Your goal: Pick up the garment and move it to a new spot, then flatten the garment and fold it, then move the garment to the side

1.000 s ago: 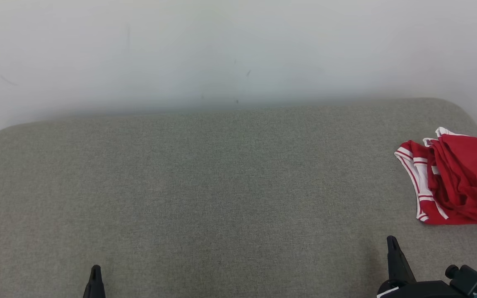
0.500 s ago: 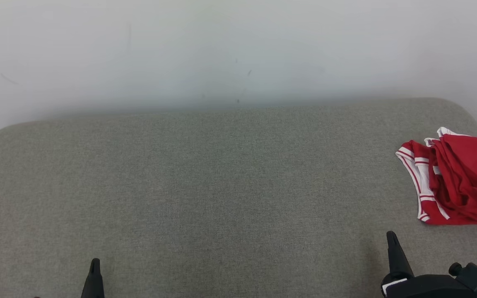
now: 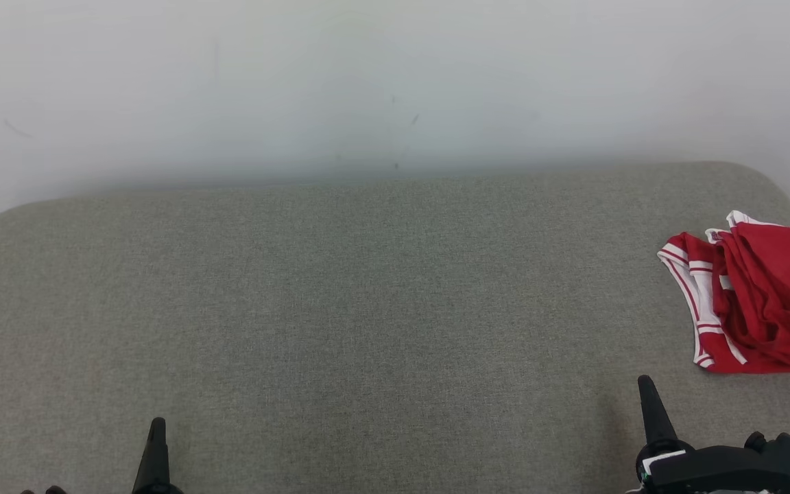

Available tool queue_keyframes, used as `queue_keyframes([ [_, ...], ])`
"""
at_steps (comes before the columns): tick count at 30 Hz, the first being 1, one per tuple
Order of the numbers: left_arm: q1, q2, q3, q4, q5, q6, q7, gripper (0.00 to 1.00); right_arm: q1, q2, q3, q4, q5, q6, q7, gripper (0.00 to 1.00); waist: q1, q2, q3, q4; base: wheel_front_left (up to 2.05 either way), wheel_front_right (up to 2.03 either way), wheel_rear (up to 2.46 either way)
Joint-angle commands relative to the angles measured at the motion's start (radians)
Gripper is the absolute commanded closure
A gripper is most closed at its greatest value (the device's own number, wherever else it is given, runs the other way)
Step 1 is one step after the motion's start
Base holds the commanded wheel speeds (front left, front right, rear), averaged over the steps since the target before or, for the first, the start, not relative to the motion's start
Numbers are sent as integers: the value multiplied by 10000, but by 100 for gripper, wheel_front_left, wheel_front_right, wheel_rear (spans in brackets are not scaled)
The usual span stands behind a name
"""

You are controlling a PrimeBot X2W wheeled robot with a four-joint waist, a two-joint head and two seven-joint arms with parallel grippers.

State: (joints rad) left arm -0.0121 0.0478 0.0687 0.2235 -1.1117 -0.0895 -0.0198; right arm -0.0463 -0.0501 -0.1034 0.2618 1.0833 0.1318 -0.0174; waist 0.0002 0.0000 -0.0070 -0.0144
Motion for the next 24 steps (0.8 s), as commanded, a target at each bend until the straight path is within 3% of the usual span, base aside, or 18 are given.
queue_keyframes([
  [1, -231, 29, 53, -56, -231, -75, 58, 100, -180, -2, -16, -116, 259, -10, 57, 100, -1, 0, 1, 3, 0, 0, 0],
  [24, -587, 32, 236, 67, -2352, -238, 633, 100, -399, -1, -57, -149, 2465, -14, 620, 100, -1, 0, 39, 56, 0, 0, 0],
])
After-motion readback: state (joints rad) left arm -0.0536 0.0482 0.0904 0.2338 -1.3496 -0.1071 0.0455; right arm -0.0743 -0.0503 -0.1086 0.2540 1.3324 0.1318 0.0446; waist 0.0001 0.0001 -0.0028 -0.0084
